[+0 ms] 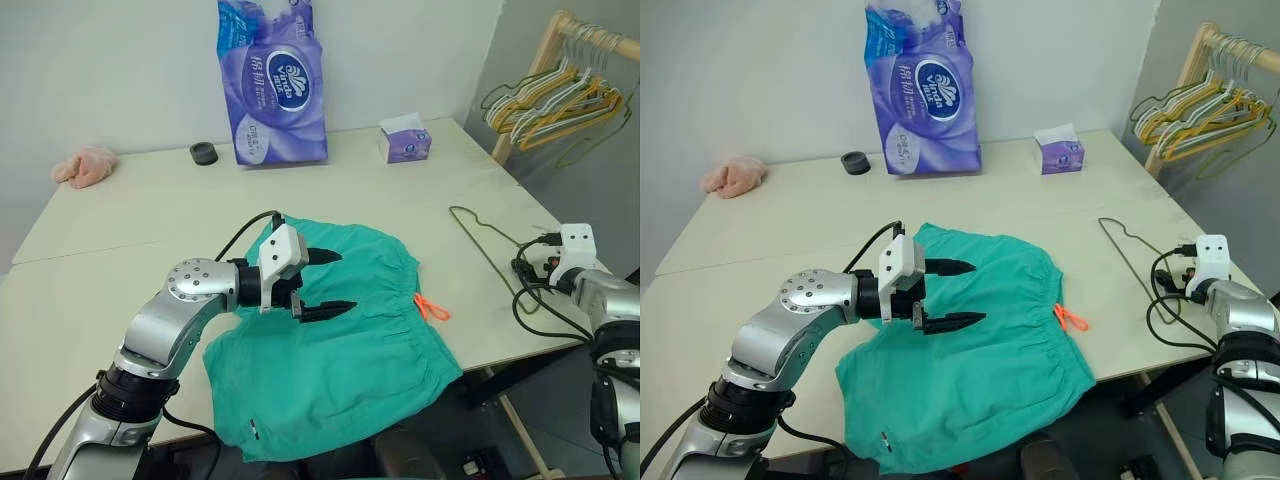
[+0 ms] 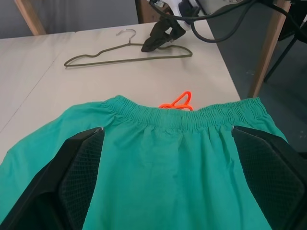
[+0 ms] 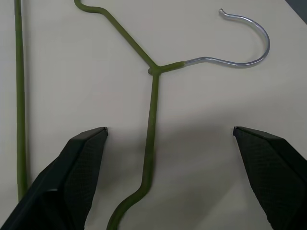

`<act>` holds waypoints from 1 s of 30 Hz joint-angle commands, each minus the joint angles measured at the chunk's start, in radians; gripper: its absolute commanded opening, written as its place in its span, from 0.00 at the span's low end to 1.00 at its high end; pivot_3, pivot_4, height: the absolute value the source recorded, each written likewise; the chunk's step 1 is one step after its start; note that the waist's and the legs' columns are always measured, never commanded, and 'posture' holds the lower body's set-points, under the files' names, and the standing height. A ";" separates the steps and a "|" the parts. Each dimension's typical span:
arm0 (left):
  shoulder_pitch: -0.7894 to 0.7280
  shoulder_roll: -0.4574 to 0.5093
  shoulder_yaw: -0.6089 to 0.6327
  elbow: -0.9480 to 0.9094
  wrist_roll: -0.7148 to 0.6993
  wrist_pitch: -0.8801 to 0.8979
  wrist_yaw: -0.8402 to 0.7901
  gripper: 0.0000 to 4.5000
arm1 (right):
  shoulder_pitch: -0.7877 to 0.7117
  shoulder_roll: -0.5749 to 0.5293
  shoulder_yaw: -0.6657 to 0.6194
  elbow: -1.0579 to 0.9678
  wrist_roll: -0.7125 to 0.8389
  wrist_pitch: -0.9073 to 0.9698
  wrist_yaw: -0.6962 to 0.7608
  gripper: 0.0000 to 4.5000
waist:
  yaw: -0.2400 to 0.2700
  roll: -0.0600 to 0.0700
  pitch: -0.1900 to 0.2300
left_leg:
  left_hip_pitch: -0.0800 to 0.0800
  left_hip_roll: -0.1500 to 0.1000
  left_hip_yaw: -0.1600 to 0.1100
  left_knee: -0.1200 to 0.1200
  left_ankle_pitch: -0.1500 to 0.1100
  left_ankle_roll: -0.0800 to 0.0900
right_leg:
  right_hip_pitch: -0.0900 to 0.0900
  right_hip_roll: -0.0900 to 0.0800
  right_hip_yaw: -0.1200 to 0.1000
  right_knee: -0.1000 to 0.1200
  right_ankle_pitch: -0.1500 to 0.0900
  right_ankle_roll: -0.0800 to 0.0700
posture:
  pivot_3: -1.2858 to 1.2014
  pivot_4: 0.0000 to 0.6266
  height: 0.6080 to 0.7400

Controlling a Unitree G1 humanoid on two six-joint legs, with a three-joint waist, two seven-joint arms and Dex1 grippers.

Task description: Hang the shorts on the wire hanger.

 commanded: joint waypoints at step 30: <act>-0.111 0.009 0.334 0.342 -0.085 0.098 0.172 1.00 | 0.055 0.026 0.267 -0.685 -0.201 -0.435 0.169 0.01 | -0.006 -0.005 -0.004 | -0.003 0.000 -0.003 0.000 0.000 0.000 | -0.004 -0.005 -0.002 0.000 0.002 0.005 | 0.41 0.08 1.00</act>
